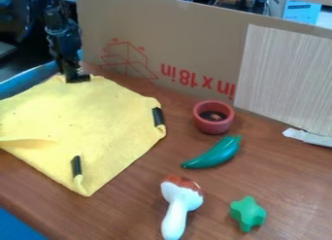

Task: Fold the cloth from top left to bottom right

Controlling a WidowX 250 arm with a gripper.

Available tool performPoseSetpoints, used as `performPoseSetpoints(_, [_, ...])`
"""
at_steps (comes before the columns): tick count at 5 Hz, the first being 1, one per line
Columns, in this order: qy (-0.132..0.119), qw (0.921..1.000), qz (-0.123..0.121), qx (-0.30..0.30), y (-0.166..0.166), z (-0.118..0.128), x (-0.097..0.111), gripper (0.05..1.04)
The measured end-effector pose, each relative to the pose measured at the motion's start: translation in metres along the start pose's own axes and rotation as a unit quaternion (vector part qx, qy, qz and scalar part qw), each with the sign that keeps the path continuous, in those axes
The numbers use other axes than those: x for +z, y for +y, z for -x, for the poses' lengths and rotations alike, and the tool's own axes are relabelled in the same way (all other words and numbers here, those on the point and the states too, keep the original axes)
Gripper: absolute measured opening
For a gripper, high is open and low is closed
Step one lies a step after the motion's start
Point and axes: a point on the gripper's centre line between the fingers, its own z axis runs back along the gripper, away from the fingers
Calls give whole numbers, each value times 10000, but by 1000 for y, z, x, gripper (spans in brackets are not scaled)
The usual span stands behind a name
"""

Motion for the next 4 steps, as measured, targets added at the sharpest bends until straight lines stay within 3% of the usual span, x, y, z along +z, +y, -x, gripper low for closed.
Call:
performPoseSetpoints(1, [-15,10000,-28,58,2,-1,2,806])
performPoseSetpoints(2, [-58,10000,50,43,0,-4,6,998])
performPoseSetpoints(3, [-87,10000,13,2,4,-6,11,1001])
performPoseSetpoints(4, [70,9999,101,5,2,-1,-3,1001])
